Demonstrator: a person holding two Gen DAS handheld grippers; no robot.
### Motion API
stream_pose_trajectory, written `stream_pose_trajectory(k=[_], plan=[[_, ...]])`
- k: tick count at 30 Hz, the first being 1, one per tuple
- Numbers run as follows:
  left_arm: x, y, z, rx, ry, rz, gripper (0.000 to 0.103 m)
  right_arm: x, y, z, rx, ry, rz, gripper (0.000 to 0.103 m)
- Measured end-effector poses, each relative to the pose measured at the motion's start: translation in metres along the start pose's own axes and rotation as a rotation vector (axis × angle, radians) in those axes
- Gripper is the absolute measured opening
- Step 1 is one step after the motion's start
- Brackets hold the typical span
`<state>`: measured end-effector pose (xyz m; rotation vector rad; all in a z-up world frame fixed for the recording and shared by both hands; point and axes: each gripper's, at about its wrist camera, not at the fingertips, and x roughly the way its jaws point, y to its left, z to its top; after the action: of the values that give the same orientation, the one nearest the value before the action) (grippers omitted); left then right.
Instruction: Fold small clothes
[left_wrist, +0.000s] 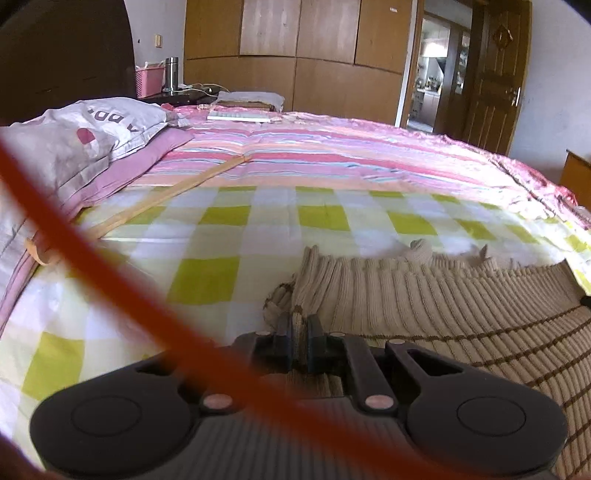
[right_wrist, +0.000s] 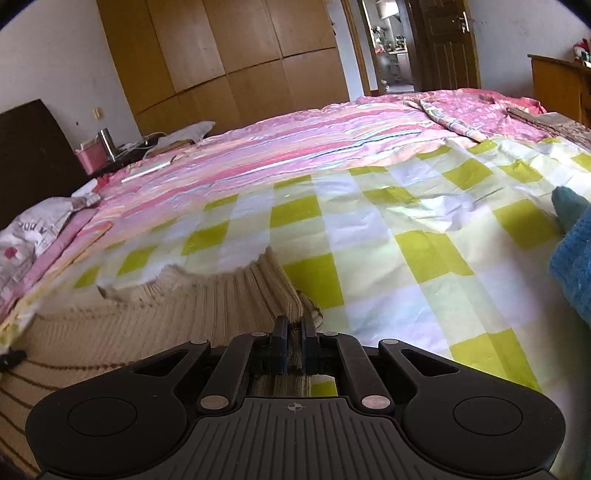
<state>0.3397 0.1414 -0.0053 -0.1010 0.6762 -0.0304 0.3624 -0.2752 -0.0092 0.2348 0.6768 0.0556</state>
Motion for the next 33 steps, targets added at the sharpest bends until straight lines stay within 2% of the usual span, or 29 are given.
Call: stream_pose_trajectory(k=[4,12,17,21,25,28,30,33], plan=[[-0.003,0.002,0.004,-0.023,0.009,-0.003,0.019,0.001,0.009,0.002,-0.062,0.016,-0.009,0.013],[-0.033,0.004,0.003,-0.055,-0.013,-0.012,0.023,-0.033,0.022,0.002,-0.098,-0.04,0.022,0.014],[-0.065,0.005,-0.009,-0.076,-0.047,-0.015,0.023,-0.063,0.029,-0.007,-0.126,-0.085,0.045,0.014],[-0.086,-0.002,-0.029,-0.069,-0.027,-0.062,0.023,-0.07,0.031,-0.026,-0.155,-0.047,0.067,0.014],[-0.086,-0.012,-0.051,-0.008,0.017,-0.022,0.023,-0.059,0.025,-0.044,-0.142,0.031,0.04,0.014],[-0.081,-0.012,-0.063,-0.033,0.067,0.001,0.028,-0.057,0.024,-0.048,-0.138,0.03,0.019,0.014],[-0.084,-0.015,-0.066,-0.035,0.069,0.021,0.03,-0.058,0.028,-0.047,-0.159,0.032,-0.002,0.014],[-0.09,-0.016,-0.068,-0.049,0.07,0.023,0.03,-0.069,0.028,-0.042,-0.108,0.028,-0.018,0.014]])
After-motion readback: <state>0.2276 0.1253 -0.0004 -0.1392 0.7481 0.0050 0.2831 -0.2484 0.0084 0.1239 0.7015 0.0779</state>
